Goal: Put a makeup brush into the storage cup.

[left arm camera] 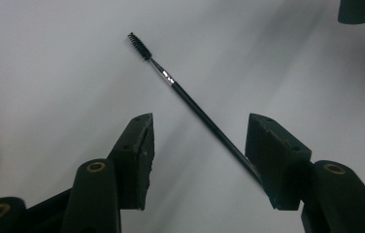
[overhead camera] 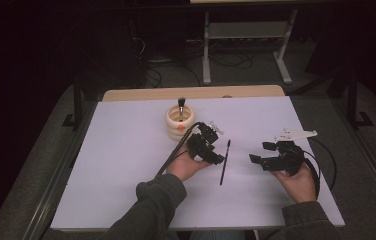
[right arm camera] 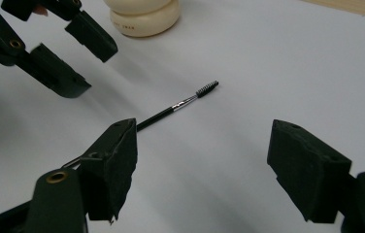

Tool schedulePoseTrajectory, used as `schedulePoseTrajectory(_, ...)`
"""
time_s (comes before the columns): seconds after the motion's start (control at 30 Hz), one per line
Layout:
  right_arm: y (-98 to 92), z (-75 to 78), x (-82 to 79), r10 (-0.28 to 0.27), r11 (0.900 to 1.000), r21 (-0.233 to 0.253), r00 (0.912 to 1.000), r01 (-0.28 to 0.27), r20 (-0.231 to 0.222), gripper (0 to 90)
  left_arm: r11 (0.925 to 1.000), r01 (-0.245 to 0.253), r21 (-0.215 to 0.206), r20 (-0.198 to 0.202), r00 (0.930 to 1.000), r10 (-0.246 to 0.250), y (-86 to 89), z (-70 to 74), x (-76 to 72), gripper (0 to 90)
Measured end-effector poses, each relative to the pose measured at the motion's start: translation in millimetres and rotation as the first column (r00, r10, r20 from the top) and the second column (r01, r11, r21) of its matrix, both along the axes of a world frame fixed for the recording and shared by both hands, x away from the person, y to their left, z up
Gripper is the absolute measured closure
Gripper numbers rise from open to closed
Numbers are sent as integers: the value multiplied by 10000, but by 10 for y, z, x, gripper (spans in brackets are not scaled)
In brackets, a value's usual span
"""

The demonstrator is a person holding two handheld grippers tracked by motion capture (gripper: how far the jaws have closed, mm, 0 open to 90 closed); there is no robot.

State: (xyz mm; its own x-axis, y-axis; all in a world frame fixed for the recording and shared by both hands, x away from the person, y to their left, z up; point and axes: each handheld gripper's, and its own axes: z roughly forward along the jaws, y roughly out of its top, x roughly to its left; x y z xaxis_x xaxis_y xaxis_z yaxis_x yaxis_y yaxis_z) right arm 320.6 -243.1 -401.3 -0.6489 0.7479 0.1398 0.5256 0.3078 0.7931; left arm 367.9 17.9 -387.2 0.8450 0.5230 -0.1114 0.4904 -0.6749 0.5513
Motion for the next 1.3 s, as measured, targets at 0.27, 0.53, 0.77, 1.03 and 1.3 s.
schedulePoseTrajectory(0.27,-26,-5,9,-51,10000,-6,10000,51,35,254,9995,-178,243,-284,9994,185,-138,-82,88,480)
schedulePoseTrajectory(0.53,-26,-8,14,-47,10000,-60,10000,48,54,254,9975,-500,502,-693,9962,534,-267,-181,195,541)
schedulePoseTrajectory(0.77,-46,-11,16,-118,9999,-12,9999,118,-40,255,9942,-765,757,-1013,9913,840,-391,-307,252,602)
schedulePoseTrajectory(1.03,-64,-14,15,-219,9998,27,9997,219,-104,256,9888,-1126,981,-1031,9871,1226,-439,-373,294,654)
schedulePoseTrajectory(1.3,-56,-23,23,-144,9999,-65,9999,144,-11,258,9796,-1192,1620,-616,9895,1306,-513,-363,284,739)
